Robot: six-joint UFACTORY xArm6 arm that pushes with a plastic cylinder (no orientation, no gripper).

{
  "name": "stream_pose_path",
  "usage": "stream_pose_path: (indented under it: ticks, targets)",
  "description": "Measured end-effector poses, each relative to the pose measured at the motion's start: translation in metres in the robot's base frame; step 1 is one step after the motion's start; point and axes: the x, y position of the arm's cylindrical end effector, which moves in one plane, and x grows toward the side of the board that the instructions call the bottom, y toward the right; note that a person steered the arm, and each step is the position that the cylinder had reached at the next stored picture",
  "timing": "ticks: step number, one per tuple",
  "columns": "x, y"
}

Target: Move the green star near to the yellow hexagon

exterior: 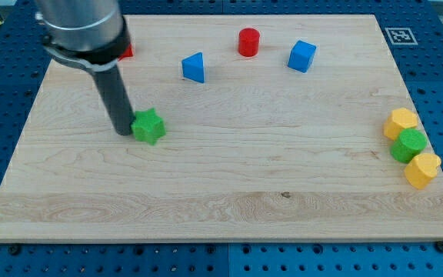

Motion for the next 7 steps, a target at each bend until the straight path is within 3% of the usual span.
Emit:
stream_pose_path:
  ticks: [1, 4, 6, 7]
  targets:
    - [0.024, 0.001]
    - [0.021, 0.063]
    - [0.011, 0.011]
    - [0.003, 0.040]
